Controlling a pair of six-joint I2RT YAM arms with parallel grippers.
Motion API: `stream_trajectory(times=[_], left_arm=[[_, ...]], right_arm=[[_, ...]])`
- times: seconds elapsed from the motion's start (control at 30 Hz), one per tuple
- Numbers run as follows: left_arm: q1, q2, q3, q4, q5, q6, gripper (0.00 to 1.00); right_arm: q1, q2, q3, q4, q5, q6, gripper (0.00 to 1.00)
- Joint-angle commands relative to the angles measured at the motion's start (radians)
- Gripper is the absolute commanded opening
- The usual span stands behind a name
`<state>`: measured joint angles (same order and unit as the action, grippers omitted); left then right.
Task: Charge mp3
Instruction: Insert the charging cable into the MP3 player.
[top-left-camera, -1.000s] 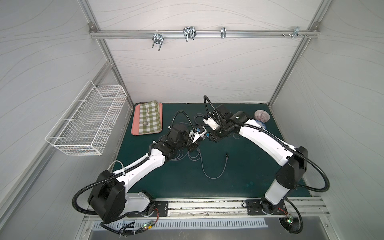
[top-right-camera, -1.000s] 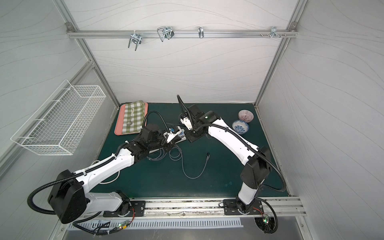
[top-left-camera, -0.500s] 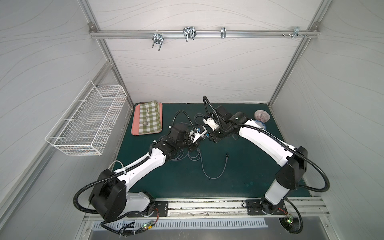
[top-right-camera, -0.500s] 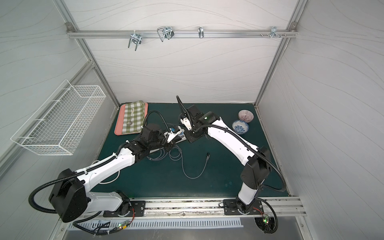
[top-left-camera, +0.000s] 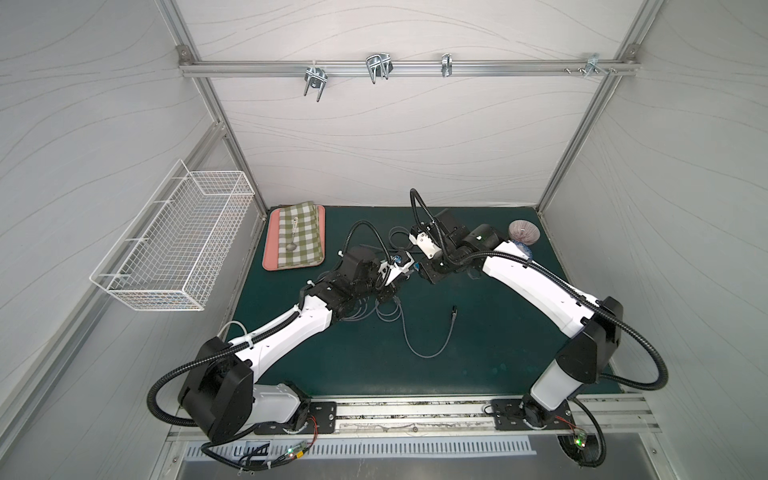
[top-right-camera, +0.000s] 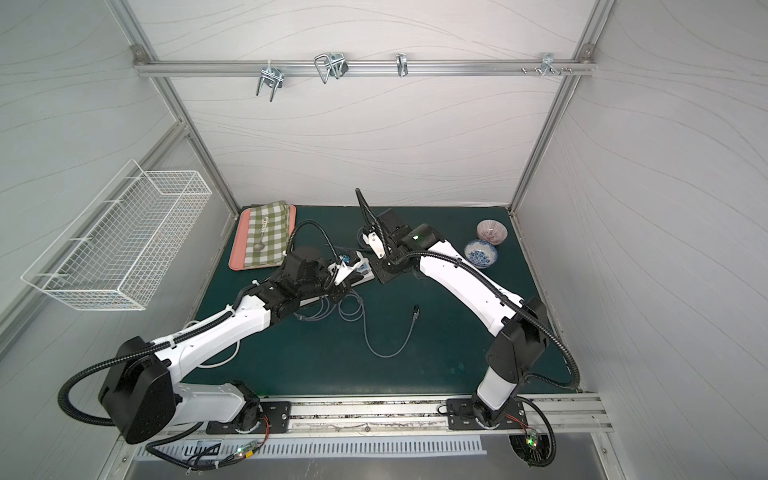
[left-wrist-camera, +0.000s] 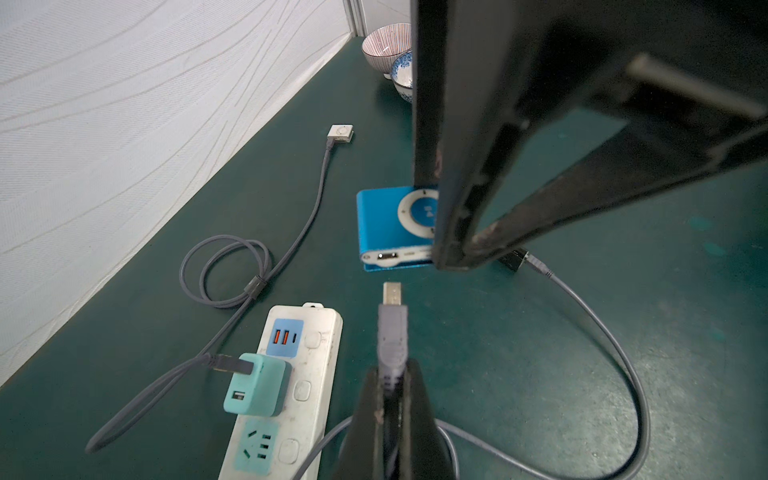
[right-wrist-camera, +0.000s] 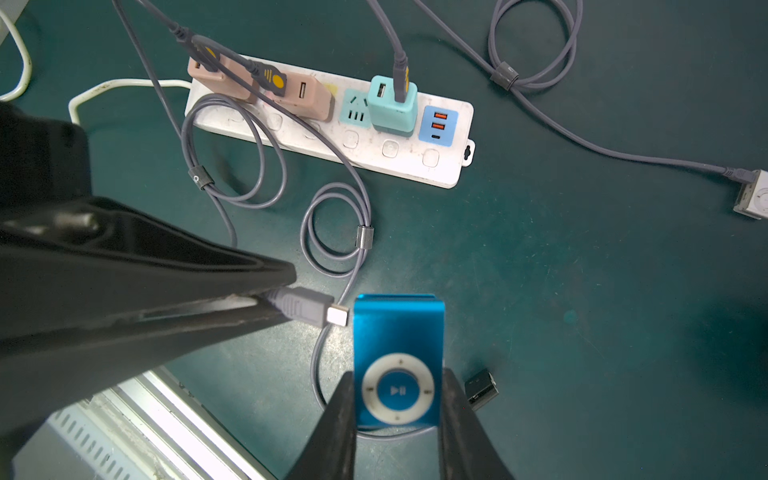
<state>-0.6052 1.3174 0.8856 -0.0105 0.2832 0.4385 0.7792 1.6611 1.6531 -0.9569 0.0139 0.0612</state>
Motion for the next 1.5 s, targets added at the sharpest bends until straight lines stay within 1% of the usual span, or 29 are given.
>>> stream_trajectory(times=[0.0, 0.67, 1.13, 1.47], left_arm=[[-0.007, -0.003, 0.047, 0.040, -0.002, 0.008, 0.00], [-0.012, 0.003, 0.053, 0.040, -0.009, 0.000, 0.00], [-0.016, 0.002, 0.061, 0.032, -0.029, -0.007, 0.00], [-0.018, 0.011, 0.089, 0.042, -0.022, -0.036, 0.00]], right_arm=[[0.004, -0.018, -0.016, 0.007, -0.008, 0.006, 0.19], [0.024, -0.017, -0.011, 0.016, -0.012, 0.007, 0.18], [0.060, -0.001, -0.003, -0.012, 0.053, -0.021, 0.18], [0.067, 0.015, 0.002, -0.019, 0.041, -0.004, 0.17]])
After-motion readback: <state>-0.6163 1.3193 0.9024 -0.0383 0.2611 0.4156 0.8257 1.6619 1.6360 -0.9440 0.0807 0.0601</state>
